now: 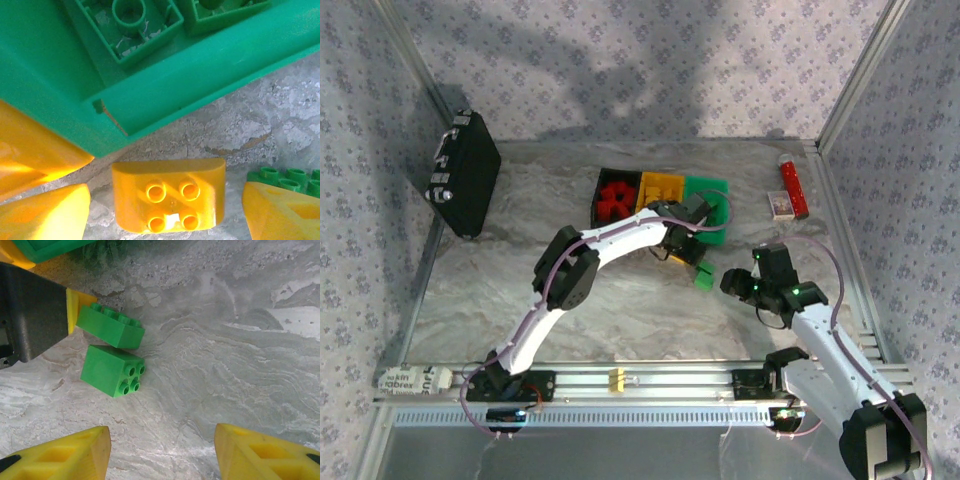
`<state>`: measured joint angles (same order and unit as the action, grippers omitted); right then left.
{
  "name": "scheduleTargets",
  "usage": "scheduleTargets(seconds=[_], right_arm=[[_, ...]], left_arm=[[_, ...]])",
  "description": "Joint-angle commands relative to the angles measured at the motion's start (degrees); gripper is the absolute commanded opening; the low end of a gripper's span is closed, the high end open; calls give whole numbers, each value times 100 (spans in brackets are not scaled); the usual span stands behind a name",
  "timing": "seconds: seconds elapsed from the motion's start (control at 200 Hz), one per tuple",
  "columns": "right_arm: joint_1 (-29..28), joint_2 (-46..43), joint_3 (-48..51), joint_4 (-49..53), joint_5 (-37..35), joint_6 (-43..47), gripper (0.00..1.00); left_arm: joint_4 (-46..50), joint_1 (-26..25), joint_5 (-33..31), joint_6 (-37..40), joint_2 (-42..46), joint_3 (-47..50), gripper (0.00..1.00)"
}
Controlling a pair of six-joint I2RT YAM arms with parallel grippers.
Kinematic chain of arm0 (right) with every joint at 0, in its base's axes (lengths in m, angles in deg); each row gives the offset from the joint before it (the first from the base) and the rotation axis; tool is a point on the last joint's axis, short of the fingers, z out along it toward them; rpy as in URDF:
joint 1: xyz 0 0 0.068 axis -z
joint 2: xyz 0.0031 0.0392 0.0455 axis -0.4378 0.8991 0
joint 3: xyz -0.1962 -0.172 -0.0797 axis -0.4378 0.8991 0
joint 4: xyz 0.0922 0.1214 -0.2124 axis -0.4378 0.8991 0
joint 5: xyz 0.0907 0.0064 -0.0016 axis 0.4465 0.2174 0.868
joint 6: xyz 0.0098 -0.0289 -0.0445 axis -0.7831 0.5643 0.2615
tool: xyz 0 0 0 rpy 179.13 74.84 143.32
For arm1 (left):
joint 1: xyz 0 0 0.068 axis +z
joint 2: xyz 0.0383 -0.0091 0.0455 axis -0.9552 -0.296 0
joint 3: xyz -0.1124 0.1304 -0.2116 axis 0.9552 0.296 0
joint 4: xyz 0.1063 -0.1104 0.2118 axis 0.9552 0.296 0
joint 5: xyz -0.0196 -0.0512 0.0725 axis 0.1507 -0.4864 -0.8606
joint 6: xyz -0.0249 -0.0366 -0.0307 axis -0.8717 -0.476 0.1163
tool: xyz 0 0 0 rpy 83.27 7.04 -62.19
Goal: Sort the legos into containers by color
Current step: Pick up the lego from the center of the table.
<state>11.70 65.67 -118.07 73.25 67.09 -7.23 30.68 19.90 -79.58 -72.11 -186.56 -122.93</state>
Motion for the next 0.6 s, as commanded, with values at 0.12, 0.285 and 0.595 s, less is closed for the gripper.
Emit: scheduleTargets(seconds=[0.12,0.285,0.595], right_arm=[[46,-60,78,148,45,54,59],[60,-63,92,121,54,54,59],[81,-132,65,217,45,80,59]], left_arm=[[370,-12,58,-35,-285,-328,79],[462,-47,120,-38,-312,-319,80],[337,5,366,-101,-250,-180,79]])
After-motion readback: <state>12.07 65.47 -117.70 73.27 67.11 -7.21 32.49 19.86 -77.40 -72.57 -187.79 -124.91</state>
